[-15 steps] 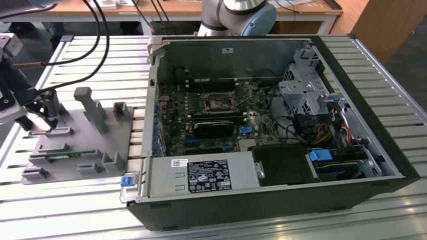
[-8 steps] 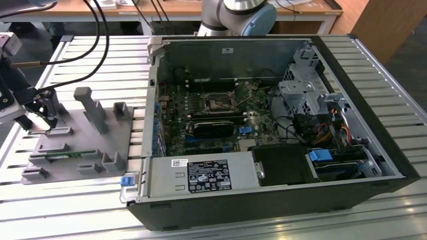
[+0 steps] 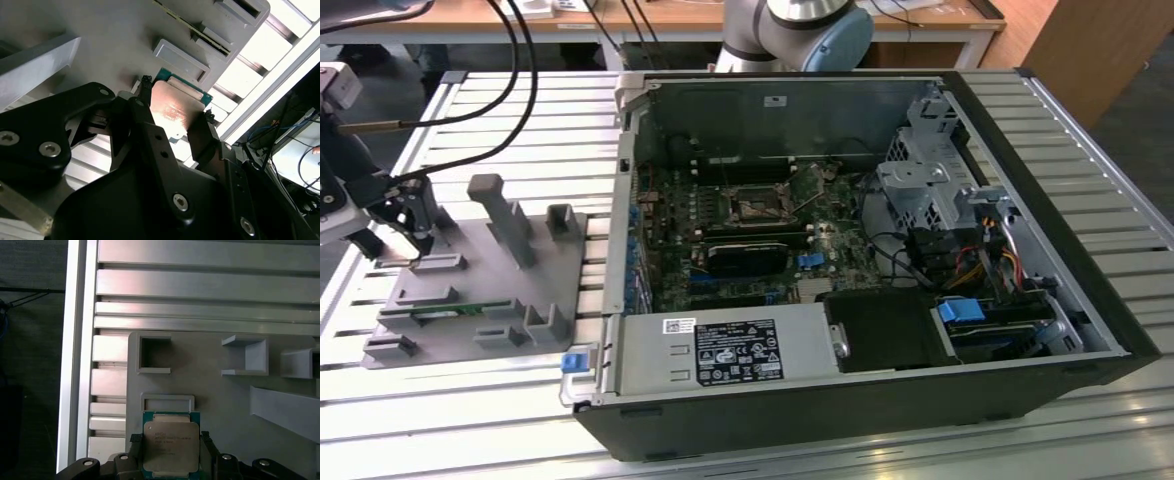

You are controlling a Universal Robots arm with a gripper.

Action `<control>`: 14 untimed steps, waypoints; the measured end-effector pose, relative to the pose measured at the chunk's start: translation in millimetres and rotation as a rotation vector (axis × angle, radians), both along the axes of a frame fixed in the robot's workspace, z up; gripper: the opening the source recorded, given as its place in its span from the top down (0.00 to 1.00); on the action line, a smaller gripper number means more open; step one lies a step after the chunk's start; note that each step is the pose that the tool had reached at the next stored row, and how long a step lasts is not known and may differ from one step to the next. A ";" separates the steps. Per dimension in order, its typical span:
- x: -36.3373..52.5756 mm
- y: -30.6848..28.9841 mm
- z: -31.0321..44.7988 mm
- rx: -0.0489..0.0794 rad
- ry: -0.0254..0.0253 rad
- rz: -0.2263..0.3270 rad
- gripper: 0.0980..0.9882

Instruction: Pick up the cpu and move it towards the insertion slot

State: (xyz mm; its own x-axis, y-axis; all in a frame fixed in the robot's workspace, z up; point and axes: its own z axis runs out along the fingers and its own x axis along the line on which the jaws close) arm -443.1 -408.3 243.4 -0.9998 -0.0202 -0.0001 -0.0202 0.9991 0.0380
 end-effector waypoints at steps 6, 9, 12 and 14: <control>0.0 0.0 1.4 0.000 0.0000 0.000 0.51; 0.0 0.0 2.1 0.000 0.0000 0.000 0.51; 0.0 0.0 2.7 0.000 0.0000 0.000 0.51; 0.0 0.0 3.2 0.000 0.0000 0.000 0.51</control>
